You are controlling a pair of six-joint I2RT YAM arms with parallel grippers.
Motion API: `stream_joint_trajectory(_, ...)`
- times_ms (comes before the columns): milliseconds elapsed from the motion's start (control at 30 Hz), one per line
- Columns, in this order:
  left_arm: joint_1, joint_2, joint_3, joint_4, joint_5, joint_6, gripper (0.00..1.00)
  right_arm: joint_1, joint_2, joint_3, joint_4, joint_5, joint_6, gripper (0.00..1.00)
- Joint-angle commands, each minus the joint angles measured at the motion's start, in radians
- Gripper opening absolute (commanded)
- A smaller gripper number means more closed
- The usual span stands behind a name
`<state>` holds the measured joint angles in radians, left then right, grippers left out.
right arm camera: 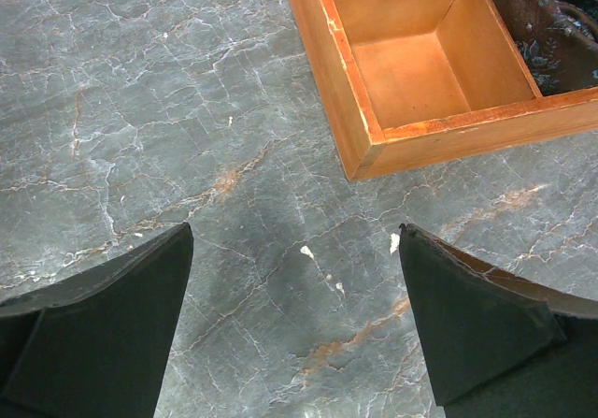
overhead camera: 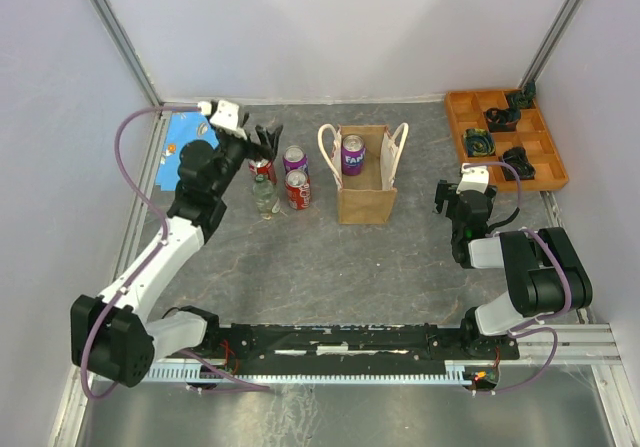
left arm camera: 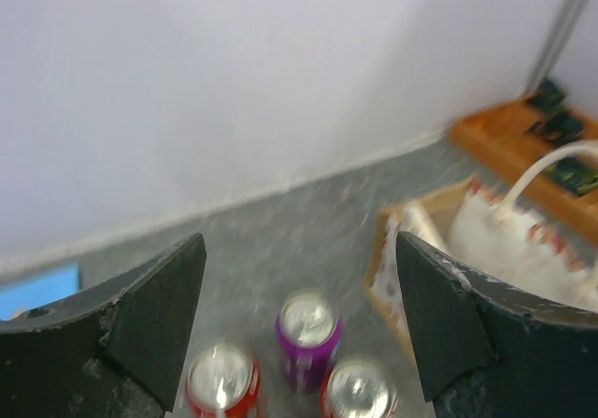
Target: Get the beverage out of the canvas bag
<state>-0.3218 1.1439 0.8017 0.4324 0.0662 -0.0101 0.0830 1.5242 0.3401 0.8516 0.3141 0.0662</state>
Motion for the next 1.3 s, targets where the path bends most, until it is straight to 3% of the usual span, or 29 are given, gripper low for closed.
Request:
stream_joint_trajectory(0, 0.000, 0.057, 0.231, -0.031, 0.246, 0.037, 0.88, -0.003, -0.012, 0.017, 0.031, 0.005, 0.006, 0.99)
stream_joint_trajectory(167, -0.046, 0.250, 0.480, -0.079, 0.525, 0.022, 0.86, -0.004, -0.012, 0.016, 0.031, 0.005, 0.006, 0.99)
stream_joint_trajectory(400, -0.200, 0.565, 0.839, -0.395, 0.590, 0.163, 0.84, -0.003, -0.012, 0.017, 0.032, 0.005, 0.007, 0.99)
stream_joint_trajectory(567, -0.282, 0.747, 1.069, -0.617, 0.487, 0.246, 0.82, -0.003, -0.012, 0.017, 0.032, 0.005, 0.006, 0.99)
stream_joint_trajectory(733, -0.312, 0.840, 1.162, -0.700, 0.334, 0.189, 0.81, -0.003, -0.012, 0.017, 0.032, 0.005, 0.007, 0.99)
stream_joint_trajectory(933, -0.313, 0.991, 1.352, -0.943, 0.192, 0.165, 0.81, -0.004, -0.012, 0.017, 0.031, 0.005, 0.007, 0.99)
stream_joint_trajectory(1267, -0.314, 1.123, 1.507, -1.073, 0.039, 0.154, 0.82, -0.003, -0.012, 0.017, 0.031, 0.005, 0.006, 0.99)
